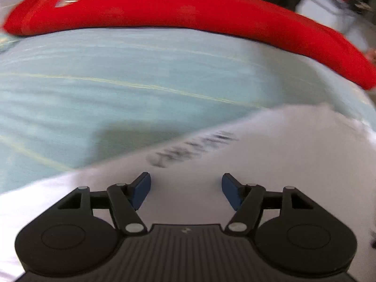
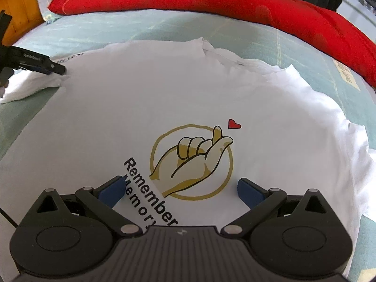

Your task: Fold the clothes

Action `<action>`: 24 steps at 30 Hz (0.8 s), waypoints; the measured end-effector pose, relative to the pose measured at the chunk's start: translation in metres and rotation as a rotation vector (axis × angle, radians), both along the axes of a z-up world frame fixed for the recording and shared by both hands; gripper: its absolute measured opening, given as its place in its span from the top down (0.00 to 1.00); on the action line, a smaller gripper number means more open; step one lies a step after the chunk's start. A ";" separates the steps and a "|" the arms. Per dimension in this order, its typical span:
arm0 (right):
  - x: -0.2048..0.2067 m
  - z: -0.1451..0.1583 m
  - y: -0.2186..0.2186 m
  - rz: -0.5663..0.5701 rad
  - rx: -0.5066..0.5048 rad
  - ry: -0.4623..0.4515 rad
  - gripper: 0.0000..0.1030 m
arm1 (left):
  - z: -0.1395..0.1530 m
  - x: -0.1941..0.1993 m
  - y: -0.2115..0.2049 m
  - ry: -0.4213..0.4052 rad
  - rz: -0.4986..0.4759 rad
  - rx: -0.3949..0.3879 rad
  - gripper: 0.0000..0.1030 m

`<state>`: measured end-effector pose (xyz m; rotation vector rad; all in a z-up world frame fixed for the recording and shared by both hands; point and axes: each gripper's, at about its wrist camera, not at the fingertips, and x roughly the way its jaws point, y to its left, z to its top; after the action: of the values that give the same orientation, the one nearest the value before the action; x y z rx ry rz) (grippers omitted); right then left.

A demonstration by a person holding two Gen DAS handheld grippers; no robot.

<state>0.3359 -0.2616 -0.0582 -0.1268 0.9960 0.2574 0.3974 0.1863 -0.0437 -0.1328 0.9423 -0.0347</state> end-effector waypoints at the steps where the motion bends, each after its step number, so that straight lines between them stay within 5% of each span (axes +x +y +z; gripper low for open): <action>1: 0.001 0.000 0.001 -0.012 -0.002 0.005 0.00 | 0.003 0.002 -0.001 -0.005 -0.011 -0.014 0.39; 6: 0.001 -0.002 0.009 -0.063 -0.024 0.009 0.00 | 0.016 0.011 -0.008 -0.028 -0.064 -0.083 0.35; 10: 0.003 -0.003 0.016 -0.100 -0.038 0.016 0.00 | -0.001 0.027 -0.031 -0.004 -0.182 -0.169 0.35; 13: 0.003 -0.003 0.019 -0.122 -0.044 0.016 0.00 | -0.008 0.044 -0.038 -0.037 -0.241 -0.099 0.34; 17: 0.004 -0.005 0.025 -0.156 -0.060 0.008 0.00 | 0.002 0.064 -0.024 -0.022 -0.209 -0.115 0.37; 24: 0.008 -0.005 0.036 -0.225 -0.087 0.021 0.00 | 0.012 0.002 -0.033 -0.078 -0.411 0.033 0.34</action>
<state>0.3442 -0.2254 -0.0631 -0.0900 1.0331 0.0098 0.3994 0.1532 -0.0314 0.0946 0.8795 -0.4009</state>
